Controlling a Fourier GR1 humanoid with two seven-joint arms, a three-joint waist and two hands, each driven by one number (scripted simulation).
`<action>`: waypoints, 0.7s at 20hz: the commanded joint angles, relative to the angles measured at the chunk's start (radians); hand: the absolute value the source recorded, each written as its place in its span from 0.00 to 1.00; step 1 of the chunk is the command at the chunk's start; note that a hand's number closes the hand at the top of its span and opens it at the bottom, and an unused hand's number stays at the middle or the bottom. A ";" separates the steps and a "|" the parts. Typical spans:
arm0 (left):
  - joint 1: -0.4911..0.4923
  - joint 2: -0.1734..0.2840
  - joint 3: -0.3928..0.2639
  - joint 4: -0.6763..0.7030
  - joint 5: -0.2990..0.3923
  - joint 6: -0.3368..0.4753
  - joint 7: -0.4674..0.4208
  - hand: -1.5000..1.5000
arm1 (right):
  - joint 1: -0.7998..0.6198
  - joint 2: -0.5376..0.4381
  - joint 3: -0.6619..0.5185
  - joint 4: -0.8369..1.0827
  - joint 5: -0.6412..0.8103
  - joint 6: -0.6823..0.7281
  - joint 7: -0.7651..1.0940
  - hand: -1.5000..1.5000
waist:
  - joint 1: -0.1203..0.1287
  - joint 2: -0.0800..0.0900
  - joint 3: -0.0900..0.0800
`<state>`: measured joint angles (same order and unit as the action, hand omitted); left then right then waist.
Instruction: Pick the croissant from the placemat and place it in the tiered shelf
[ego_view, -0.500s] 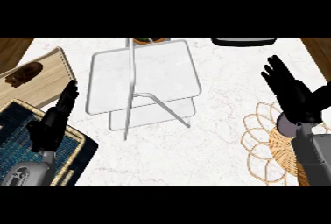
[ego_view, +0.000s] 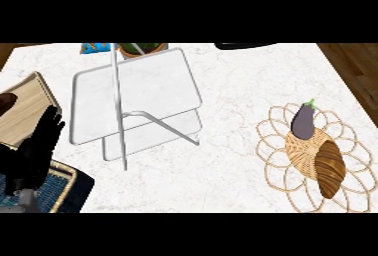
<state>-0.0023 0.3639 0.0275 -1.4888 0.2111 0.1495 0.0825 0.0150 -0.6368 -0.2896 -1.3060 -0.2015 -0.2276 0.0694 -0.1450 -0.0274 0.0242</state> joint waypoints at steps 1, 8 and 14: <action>0.089 -0.056 -0.016 0.083 0.070 -0.016 0.119 0.50 | 0.173 0.008 -0.131 0.016 -0.020 -0.086 -0.032 0.00 | -0.009 0.015 -0.025; 0.097 -0.071 -0.025 0.082 0.079 -0.038 0.131 0.50 | 0.424 0.039 -0.171 -0.148 -0.105 0.135 -0.216 0.00 | 0.044 0.018 -0.029; 0.039 -0.069 -0.051 0.079 0.061 -0.034 0.194 0.50 | 0.563 -0.006 -0.169 -0.355 -0.137 0.224 -0.104 0.00 | 0.083 0.026 -0.031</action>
<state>-0.0557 0.3516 0.0350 -1.5013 0.2813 0.1130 0.2332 0.5005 -0.6186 -0.4515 -1.5453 -0.3141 -0.0531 -0.0888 -0.0876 -0.0227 0.0137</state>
